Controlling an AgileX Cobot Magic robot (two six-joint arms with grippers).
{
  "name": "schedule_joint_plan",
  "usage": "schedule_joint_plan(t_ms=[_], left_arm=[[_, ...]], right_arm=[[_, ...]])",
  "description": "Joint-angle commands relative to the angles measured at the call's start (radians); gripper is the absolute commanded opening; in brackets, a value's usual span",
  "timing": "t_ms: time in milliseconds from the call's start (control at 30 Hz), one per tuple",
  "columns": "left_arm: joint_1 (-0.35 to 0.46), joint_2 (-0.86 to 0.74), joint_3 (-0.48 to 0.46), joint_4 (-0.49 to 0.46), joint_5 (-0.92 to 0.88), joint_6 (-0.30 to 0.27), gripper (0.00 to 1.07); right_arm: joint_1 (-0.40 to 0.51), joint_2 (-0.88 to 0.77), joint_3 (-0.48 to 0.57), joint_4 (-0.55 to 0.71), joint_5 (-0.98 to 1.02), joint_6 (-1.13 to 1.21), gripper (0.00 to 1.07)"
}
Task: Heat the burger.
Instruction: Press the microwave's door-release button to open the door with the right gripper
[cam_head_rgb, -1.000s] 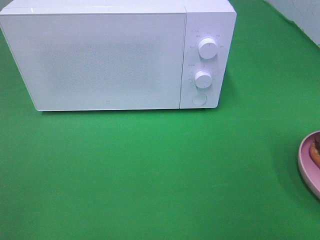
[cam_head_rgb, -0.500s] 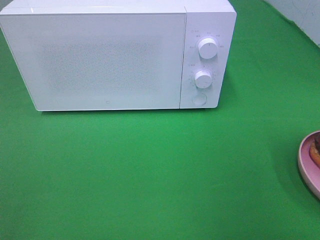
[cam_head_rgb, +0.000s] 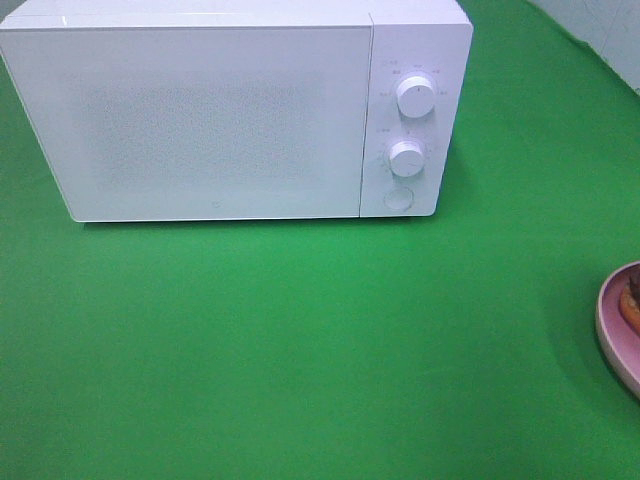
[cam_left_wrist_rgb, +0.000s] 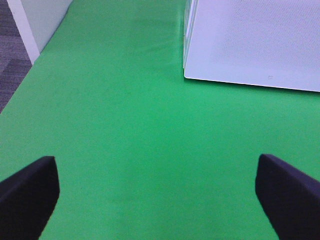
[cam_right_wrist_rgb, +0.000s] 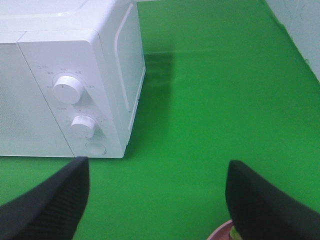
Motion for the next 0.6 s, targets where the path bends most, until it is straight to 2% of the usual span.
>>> schedule_joint_plan(t_ms=[33,433,500,533,567,600], left_arm=[[0.003,-0.004,0.003,-0.002,-0.010,0.000,1.00],[0.003,-0.004,0.003,-0.002,-0.010,0.000,1.00],[0.003,-0.004,0.003,-0.002,-0.010,0.000,1.00],[0.003,-0.004,0.003,-0.002,-0.010,0.000,1.00],[0.003,-0.004,0.003,-0.002,-0.010,0.000,1.00],[0.003,-0.004,0.003,-0.002,-0.010,0.000,1.00]], right_arm=[[-0.003,0.075,-0.002,-0.006,-0.075,0.010,0.73],[-0.003,0.285,0.010,-0.017,-0.321,0.011,0.73],[-0.003,0.317,0.057,-0.032,-0.451,0.009,0.73],[-0.003,0.317,0.057,-0.032,-0.451,0.009,0.73],[-0.003,0.331,0.100,-0.032,-0.549,-0.001,0.73],[-0.003,0.331,0.100,-0.032,-0.549,-0.001,0.73]])
